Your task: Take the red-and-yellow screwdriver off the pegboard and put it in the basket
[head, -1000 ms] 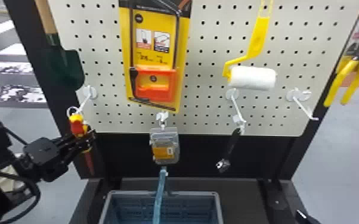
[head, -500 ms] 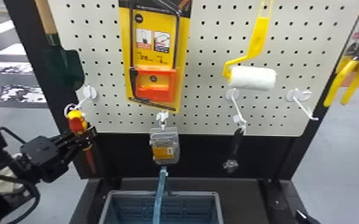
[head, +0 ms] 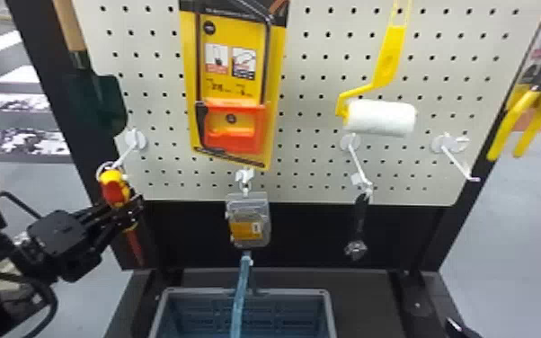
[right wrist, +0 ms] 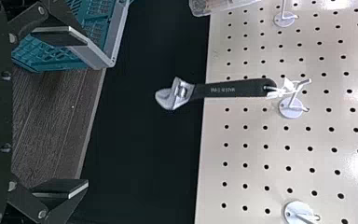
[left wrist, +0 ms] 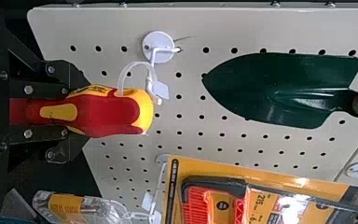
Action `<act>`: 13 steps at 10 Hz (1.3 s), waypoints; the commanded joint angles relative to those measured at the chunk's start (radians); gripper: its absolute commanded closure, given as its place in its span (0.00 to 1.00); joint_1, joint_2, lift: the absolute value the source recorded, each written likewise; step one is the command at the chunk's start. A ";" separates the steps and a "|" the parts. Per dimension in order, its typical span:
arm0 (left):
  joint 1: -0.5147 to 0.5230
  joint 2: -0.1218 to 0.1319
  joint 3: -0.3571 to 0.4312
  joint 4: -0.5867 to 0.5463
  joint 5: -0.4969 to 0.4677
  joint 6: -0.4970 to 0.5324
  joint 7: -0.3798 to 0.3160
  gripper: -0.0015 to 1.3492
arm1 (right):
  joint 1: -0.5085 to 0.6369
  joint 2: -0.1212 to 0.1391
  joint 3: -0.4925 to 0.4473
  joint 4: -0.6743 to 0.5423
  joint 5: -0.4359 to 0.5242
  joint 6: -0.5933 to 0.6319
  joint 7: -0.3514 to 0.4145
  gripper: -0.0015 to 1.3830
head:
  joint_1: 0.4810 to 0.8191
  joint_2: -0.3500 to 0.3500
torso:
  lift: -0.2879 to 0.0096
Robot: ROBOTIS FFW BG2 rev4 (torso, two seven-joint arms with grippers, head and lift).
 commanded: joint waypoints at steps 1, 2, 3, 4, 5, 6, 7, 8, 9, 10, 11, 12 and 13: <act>0.007 0.000 0.003 -0.018 0.000 0.004 0.001 0.79 | 0.000 0.004 0.000 0.000 0.000 0.000 0.000 0.15 | 0.20 0.50 | 0.63; 0.014 -0.002 0.008 -0.047 0.000 0.010 0.004 0.79 | 0.000 0.004 0.000 0.002 0.000 0.000 0.000 0.15 | 0.20 0.50 | 0.63; 0.022 -0.006 0.013 -0.067 0.000 0.018 0.008 0.79 | 0.000 0.004 0.000 0.005 0.000 0.000 0.000 0.15 | 0.20 0.50 | 0.63; 0.031 -0.008 0.017 -0.072 0.000 0.024 0.011 0.79 | 0.000 0.004 0.000 0.007 0.000 0.000 0.000 0.15 | 0.20 0.50 | 0.63; 0.041 -0.009 0.019 -0.074 0.000 0.029 0.011 0.79 | 0.000 0.004 0.000 0.007 0.000 0.000 0.000 0.15 | 0.20 0.50 | 0.63; 0.050 -0.011 0.020 -0.082 0.000 0.030 0.013 0.79 | 0.000 0.004 0.000 0.010 0.000 0.000 0.000 0.15 | 0.20 0.50 | 0.63; 0.054 -0.012 0.023 -0.091 0.000 0.032 0.015 0.79 | 0.000 0.004 0.000 0.012 0.000 0.000 0.000 0.15 | 0.20 0.50 | 0.63; 0.059 -0.014 0.025 -0.109 0.000 0.033 0.016 0.79 | 0.000 0.004 0.000 0.012 0.002 0.000 0.000 0.15 | 0.20 0.50 | 0.63; 0.063 -0.017 0.028 -0.128 0.000 0.033 0.021 0.79 | 0.000 0.004 0.000 0.012 0.002 0.002 0.000 0.15 | 0.20 0.50 | 0.63; 0.067 -0.018 0.032 -0.145 0.000 0.036 0.022 0.79 | 0.000 0.004 0.000 0.012 0.002 0.003 0.000 0.15 | 0.20 0.50 | 0.63; 0.076 -0.020 0.039 -0.163 0.005 0.038 0.022 0.79 | -0.002 0.004 0.000 0.015 0.002 0.003 0.002 0.15 | 0.20 0.50 | 0.63; 0.097 -0.028 0.051 -0.192 0.011 0.044 0.025 0.79 | -0.002 0.004 0.000 0.017 0.003 0.003 0.003 0.15 | 0.20 0.50 | 0.63; 0.130 -0.040 0.069 -0.234 0.015 0.055 0.031 0.79 | -0.002 0.004 0.000 0.017 0.003 0.003 0.003 0.15 | 0.20 0.50 | 0.63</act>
